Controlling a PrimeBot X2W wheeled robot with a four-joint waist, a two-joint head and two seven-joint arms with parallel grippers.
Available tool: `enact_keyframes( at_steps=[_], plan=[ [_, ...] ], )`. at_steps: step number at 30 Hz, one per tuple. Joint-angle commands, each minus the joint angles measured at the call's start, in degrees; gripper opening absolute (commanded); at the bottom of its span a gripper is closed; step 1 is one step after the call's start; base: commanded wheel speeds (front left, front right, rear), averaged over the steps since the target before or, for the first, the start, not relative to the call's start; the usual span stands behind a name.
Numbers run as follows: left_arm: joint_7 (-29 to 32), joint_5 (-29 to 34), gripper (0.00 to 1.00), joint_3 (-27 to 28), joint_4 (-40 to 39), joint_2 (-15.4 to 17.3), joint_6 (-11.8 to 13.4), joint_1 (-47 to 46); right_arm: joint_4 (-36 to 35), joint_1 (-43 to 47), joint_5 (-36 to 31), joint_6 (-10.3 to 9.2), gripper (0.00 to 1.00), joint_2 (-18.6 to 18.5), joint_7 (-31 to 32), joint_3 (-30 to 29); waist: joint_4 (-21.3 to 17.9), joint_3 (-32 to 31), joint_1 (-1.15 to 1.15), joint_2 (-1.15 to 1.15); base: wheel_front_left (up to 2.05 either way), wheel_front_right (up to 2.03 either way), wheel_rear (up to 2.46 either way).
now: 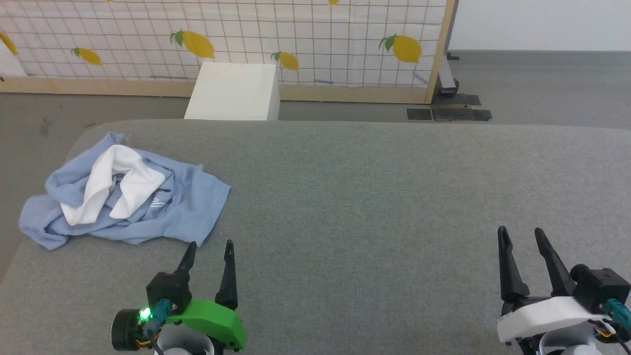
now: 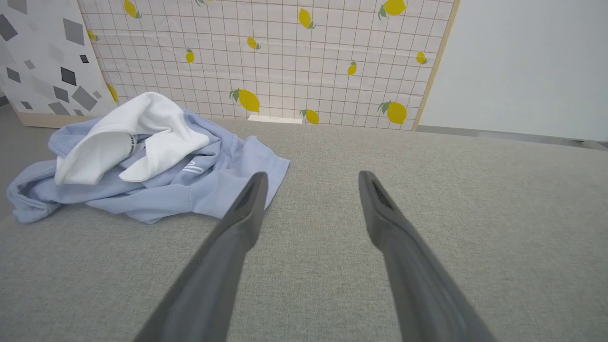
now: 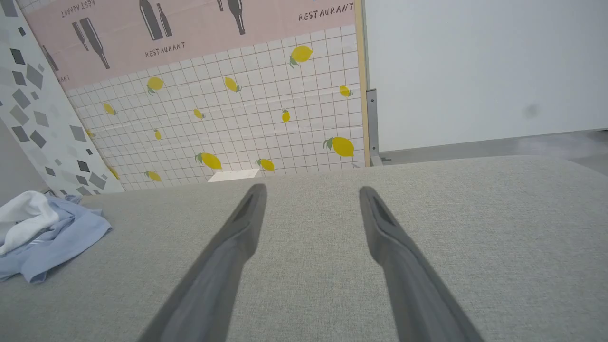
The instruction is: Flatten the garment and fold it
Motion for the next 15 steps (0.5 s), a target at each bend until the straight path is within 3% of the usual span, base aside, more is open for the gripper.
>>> enact_keyframes(
  at_steps=[1,15],
  plan=[
    [-0.6,-0.4,1.00,-0.1,0.4,0.2,0.3,-1.2,0.4,-0.8,0.8,0.31,1.00,0.1,-0.6,0.0,1.1,0.0,0.00,0.00,0.00,0.00,0.00],
    [-2.2,-1.5,1.00,-0.2,1.7,0.7,1.0,-0.7,2.2,-0.2,2.3,0.36,1.00,0.1,-2.3,0.7,11.3,-0.9,0.00,0.00,0.00,0.00,0.00]
  ],
)
